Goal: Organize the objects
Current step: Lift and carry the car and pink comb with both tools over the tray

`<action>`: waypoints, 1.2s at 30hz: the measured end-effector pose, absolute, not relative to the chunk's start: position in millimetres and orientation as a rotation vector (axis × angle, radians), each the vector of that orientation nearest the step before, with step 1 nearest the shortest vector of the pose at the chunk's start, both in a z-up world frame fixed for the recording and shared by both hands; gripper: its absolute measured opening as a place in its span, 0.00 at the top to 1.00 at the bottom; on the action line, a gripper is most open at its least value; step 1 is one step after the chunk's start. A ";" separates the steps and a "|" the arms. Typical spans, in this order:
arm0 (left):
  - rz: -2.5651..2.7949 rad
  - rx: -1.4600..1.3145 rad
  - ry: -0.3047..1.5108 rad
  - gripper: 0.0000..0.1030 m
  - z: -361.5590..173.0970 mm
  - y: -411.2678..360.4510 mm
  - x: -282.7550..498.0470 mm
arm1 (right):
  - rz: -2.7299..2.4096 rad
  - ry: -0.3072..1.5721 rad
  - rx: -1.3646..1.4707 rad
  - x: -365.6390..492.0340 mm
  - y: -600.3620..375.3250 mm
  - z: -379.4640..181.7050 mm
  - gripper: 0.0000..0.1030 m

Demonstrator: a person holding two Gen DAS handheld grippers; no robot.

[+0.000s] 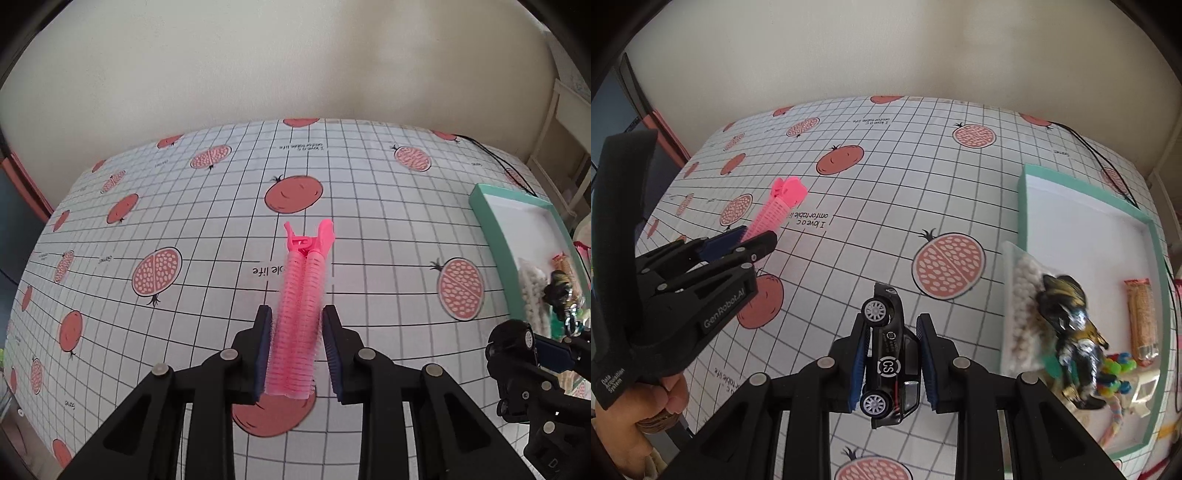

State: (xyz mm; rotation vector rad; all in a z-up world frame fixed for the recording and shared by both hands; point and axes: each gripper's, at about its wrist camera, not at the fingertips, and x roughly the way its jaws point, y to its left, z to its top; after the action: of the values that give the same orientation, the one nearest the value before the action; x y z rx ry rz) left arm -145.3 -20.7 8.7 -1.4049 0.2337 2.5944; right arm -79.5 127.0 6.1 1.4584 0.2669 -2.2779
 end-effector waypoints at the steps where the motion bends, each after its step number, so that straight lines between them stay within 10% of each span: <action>1: 2.598 -1.395 0.229 0.72 13.1 -18.9 -142.1 | -2.280 0.254 1.456 -77.2 131.8 8.4 0.73; 36: 2.630 -1.143 0.245 0.72 64.6 105.8 -31.7 | -2.476 -0.020 1.386 -64.3 300.0 48.6 0.73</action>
State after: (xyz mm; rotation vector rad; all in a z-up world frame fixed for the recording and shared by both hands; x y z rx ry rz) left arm -31.7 105.8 64.6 -1.1429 0.2449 2.6301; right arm -64.3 300.0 48.6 1.3864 -0.0201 -2.4760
